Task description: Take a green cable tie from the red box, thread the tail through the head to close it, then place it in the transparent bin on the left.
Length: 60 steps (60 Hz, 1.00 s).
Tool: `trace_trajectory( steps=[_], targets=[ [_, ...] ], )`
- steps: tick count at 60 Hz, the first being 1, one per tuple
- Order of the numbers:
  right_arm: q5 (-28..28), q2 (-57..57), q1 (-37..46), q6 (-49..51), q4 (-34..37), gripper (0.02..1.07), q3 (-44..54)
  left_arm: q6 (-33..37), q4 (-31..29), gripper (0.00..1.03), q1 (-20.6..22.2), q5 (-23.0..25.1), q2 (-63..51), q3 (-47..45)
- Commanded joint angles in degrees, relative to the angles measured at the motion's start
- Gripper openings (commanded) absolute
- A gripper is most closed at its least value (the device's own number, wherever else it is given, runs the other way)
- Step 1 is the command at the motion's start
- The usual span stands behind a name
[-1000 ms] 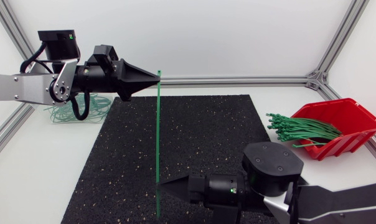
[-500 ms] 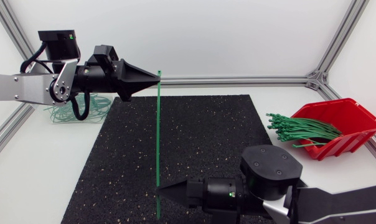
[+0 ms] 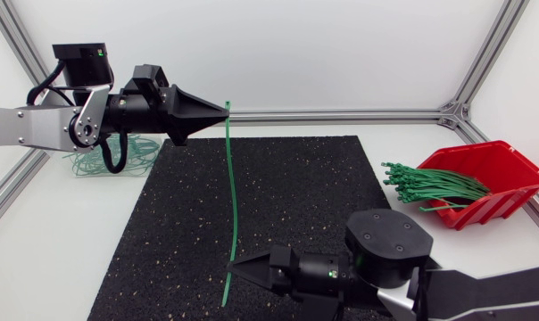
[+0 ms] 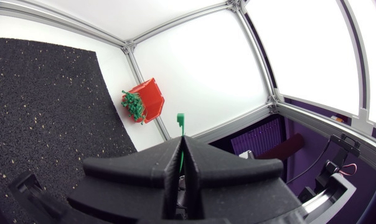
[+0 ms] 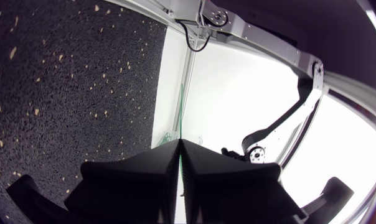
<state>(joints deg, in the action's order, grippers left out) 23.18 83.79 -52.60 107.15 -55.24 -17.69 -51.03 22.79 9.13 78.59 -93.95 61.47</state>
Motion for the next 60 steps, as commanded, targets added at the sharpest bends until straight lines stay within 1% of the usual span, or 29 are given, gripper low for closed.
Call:
trace_trajectory(
  steps=[1, 5, 11, 21, 23, 30, 34, 36, 37, 38, 40, 41, 43, 45, 47, 50, 54, 57, 60],
  targets=[
    [-2.4, -2.1, -1.2, -11.2, 1.2, 0.08, -2.4, 0.0, 0.4, 0.04, -0.2, 0.3, 2.8, -2.0],
    [-3.6, -4.4, -1.6, -18.4, 4.4, 0.08, -3.9, 0.5, 0.4, 0.04, -0.8, 0.1, 3.9, -2.8],
    [-5.3, -5.7, -2.7, -29.5, 4.2, 0.08, -4.4, 1.1, 0.5, 0.04, -1.6, 0.0, 5.2, -4.3],
    [-5.3, -8.8, -3.3, -48.5, 5.8, 0.08, -3.8, 2.0, 0.5, 0.04, -1.6, -0.3, 7.4, -6.7],
    [-5.5, -9.6, -3.4, -49.8, 7.3, 0.08, -3.8, 2.2, 0.5, 0.04, -1.6, -0.4, 7.7, -7.2],
    [-8.3, -10.8, -5.0, -53.3, 7.3, 0.08, -2.4, 2.8, 0.5, 0.04, -1.0, -1.0, 8.5, -8.5],
    [-8.3, -10.8, -5.3, -56.2, 7.6, 0.08, -1.8, 2.8, 0.5, 0.04, -0.5, -1.2, 8.6, -8.7],
    [-7.0, -11.1, -5.1, -60.5, 8.3, 0.08, -2.1, 2.8, 0.5, 0.04, -0.2, -1.2, 8.8, -8.9],
    [-5.7, -11.7, -4.9, -62.7, 9.8, 0.08, -2.3, 2.8, 0.5, 0.04, -0.2, -1.4, 8.9, -9.0],
    [-4.7, -12.7, -4.5, -64.0, 12.9, 0.08, -2.9, 2.8, 0.5, 0.04, 0.0, -1.5, 9.0, -9.1],
    [-4.5, -14.7, -4.0, -66.9, 20.2, 0.08, -4.7, 2.8, 0.5, 0.04, 0.3, -1.8, 9.2, -9.3],
    [-4.3, -15.3, -3.9, -68.6, 22.3, 0.08, -5.6, 2.8, 0.5, 0.04, 0.4, -1.9, 9.3, -9.3],
    [-2.2, -16.4, -3.7, -71.3, 25.2, 0.08, -6.7, 2.8, 0.5, 0.04, 0.6, -2.0, 9.5, -9.4],
    [1.2, -18.2, -2.7, -70.9, 27.6, 0.08, -7.0, 2.9, 0.5, 0.04, 0.9, -2.3, 9.7, -9.5],
    [1.5, -18.1, -1.9, -71.6, 28.5, 0.08, -8.0, 3.0, 0.5, 0.04, 1.1, -2.5, 10.0, -9.8],
    [2.0, -18.7, -2.1, -71.8, 32.4, 0.08, -9.5, 3.3, 0.5, 0.04, 1.3, -2.8, 10.4, -10.1],
    [2.7, -19.1, -3.3, -72.3, 41.4, 0.08, -13.2, 4.2, 0.5, 0.04, 1.4, -3.2, 11.1, -10.8],
    [3.4, -19.1, -4.3, -74.7, 47.2, 0.08, -16.3, 5.2, 0.6, 0.04, 1.5, -3.6, 11.9, -11.7],
    [5.2, -19.2, -4.3, -77.0, 50.2, 0.08, -18.3, 6.4, 0.6, 0.04, 1.7, -4.2, 12.7, -12.4]
  ],
)
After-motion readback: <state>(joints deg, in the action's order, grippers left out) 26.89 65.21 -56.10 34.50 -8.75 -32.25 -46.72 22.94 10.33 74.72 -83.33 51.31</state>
